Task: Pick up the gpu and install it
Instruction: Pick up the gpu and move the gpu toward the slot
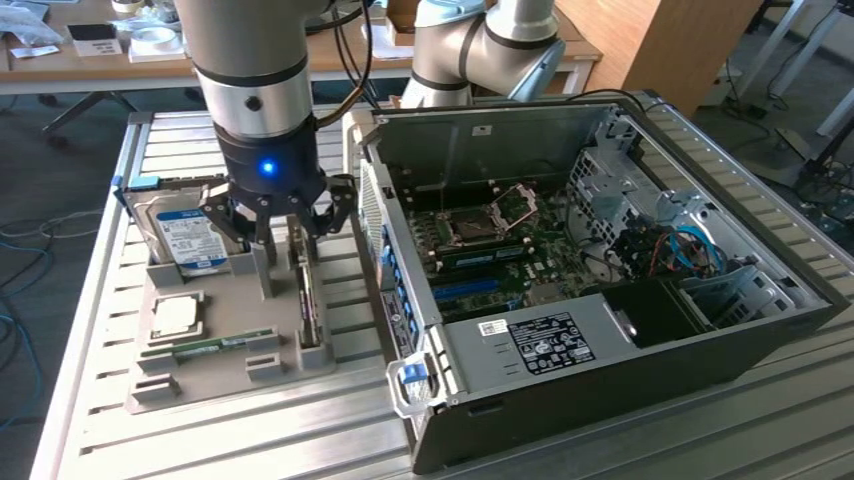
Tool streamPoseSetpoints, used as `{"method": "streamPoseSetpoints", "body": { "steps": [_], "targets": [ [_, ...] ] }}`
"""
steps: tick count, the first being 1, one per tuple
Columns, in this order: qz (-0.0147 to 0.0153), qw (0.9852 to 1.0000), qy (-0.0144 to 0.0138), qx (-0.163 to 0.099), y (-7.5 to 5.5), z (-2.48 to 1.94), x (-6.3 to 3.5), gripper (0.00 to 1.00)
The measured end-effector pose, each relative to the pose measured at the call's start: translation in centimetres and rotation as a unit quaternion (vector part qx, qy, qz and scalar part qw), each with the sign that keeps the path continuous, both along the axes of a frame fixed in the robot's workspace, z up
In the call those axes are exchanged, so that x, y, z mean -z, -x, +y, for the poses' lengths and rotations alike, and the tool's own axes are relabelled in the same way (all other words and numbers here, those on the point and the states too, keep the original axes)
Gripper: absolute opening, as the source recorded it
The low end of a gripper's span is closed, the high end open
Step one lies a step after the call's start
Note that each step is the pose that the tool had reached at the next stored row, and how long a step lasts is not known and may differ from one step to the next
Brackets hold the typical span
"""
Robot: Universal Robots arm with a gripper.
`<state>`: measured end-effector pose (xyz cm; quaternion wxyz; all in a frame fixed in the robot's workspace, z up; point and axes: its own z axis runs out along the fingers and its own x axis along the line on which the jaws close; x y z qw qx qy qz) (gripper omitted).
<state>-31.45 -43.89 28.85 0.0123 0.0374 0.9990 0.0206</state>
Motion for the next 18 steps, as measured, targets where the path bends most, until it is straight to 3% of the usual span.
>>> {"method": "streamPoseSetpoints", "body": {
  "steps": [12, 18],
  "targets": [
    [-0.0001, 1.0000, 0.0005, 0.000, 0.0, 0.00, 1.78, 0.49],
    [-0.0001, 1.0000, 0.0042, 0.000, -0.2, 0.00, 1.95, 0.49]
  ]
}}
